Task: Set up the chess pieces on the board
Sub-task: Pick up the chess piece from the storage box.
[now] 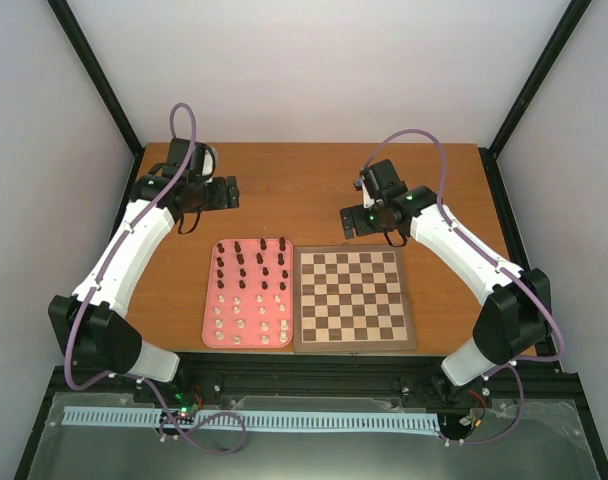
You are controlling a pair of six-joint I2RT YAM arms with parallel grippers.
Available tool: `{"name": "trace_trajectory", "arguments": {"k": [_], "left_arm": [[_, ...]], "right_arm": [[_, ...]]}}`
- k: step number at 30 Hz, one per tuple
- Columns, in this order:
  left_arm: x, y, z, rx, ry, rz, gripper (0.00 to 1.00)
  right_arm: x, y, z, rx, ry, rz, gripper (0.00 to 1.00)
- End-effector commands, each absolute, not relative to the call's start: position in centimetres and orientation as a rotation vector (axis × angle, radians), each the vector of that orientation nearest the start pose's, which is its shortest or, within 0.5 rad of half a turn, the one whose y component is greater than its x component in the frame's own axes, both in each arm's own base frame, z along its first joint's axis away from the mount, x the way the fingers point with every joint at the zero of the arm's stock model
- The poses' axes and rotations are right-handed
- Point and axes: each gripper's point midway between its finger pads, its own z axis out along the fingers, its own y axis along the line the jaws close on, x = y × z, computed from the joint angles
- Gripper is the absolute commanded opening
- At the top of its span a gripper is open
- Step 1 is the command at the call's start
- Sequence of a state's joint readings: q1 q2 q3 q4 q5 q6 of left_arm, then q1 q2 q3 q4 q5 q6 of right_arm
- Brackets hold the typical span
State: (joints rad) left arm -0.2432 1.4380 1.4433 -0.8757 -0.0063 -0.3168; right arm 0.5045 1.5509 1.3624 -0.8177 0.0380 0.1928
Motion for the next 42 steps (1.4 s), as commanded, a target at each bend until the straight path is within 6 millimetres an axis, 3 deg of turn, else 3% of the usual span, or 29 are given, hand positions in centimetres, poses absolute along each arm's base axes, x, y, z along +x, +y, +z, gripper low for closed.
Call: {"name": "trace_trajectory", "arguments": {"k": [1,11,17,23,28,32,38,42], "left_arm": [[38.0,-9.7,25.8,-0.059,2.446,-0.261,1.0],[37.3,-9.5,25.6,-0.029,2.468,-0.242,1.0],[36.4,-9.1,25.3,-0.02,2.477,-0.223,1.0],[35.1,-8.8,24.6,-0.027,2.496,-0.221,1.0],[33.7,-8.2,23.5,-0.027,2.52,-0.196,1.0],[32.2,-7.2,22.3,-0.044,2.542,-0.144,1.0],[30.3,-6.0,19.4,-0.07,2.581,-0.08,1.0],[29.8,-5.9,18.4,-0.069,2.599,-0.075,1.0]], "right_arm": [[35.5,18.5,19.9,-0.36,2.526,0.208,1.0],[35.8,19.5,19.5,-0.396,2.519,0.26,1.0],[36.9,21.4,18.4,-0.441,2.547,0.313,1.0],[37.9,25.2,17.3,-0.536,2.567,0.323,0.99],[38.4,27.8,15.6,-0.563,2.62,0.368,0.86],[38.4,30.3,14.2,-0.611,2.653,0.44,0.7],[37.8,34.1,12.5,-0.716,2.676,0.448,0.68],[37.6,36.0,11.5,-0.735,2.7,0.461,0.61]]}}
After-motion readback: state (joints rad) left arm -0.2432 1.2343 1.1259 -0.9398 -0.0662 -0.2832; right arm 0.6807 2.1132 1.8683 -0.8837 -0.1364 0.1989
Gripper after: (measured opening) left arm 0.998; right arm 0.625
